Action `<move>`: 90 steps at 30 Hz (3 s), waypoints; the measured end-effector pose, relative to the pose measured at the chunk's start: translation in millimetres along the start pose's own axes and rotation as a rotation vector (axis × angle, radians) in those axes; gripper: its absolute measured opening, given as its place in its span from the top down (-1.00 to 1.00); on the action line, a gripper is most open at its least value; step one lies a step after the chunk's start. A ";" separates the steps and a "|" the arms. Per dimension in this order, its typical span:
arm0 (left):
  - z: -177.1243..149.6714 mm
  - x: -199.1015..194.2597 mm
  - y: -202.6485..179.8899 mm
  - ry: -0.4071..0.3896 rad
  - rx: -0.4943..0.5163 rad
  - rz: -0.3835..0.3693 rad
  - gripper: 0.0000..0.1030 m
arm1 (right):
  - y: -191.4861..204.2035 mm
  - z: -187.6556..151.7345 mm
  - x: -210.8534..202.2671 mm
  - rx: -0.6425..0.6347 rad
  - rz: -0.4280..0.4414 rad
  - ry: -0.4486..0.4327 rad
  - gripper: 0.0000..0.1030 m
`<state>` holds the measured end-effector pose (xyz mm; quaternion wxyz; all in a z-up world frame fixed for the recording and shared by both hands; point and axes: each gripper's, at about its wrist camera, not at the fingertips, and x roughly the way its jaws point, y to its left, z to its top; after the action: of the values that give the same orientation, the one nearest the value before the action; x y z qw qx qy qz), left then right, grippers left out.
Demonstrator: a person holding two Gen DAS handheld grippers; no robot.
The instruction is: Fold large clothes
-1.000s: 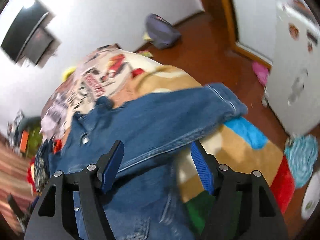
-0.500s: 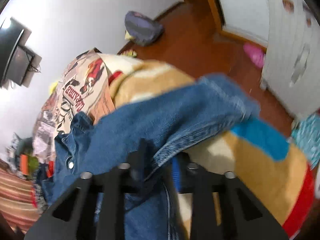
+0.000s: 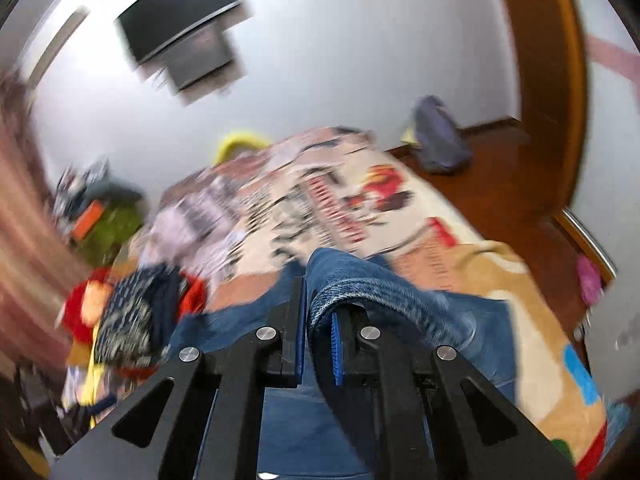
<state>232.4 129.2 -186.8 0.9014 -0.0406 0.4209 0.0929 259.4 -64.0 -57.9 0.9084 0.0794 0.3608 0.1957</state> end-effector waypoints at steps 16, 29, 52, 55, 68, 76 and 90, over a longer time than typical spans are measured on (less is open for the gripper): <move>-18.4 -34.6 39.3 -0.010 -0.100 0.008 -0.99 | 80.8 -107.4 79.0 -0.298 0.145 0.505 0.09; 23.2 -2.2 -41.7 0.044 0.056 -0.146 -0.99 | -20.7 -73.7 -0.2 -0.147 -0.054 0.283 -0.03; 56.2 77.2 -65.2 0.131 0.047 -0.187 0.48 | -156.9 -133.0 19.0 0.105 -0.255 0.387 -0.21; 48.2 60.5 -53.1 0.102 0.013 -0.181 0.56 | -156.7 -133.4 19.5 0.103 -0.261 0.385 -0.21; 1.6 75.0 11.6 0.196 -0.252 -0.352 0.38 | -156.3 -138.2 17.0 0.112 -0.271 0.368 -0.24; 16.5 52.1 5.8 0.111 -0.206 -0.307 0.64 | -152.7 -135.0 9.9 0.114 -0.277 0.364 -0.24; -26.9 49.6 20.7 0.179 -0.152 -0.150 -0.17 | -149.8 -126.0 1.4 0.115 -0.280 0.324 -0.24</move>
<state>239.2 152.0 -242.0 0.8589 -0.1482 0.4874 0.0529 218.5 -199.5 -193.2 0.8510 0.0476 0.5199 0.0567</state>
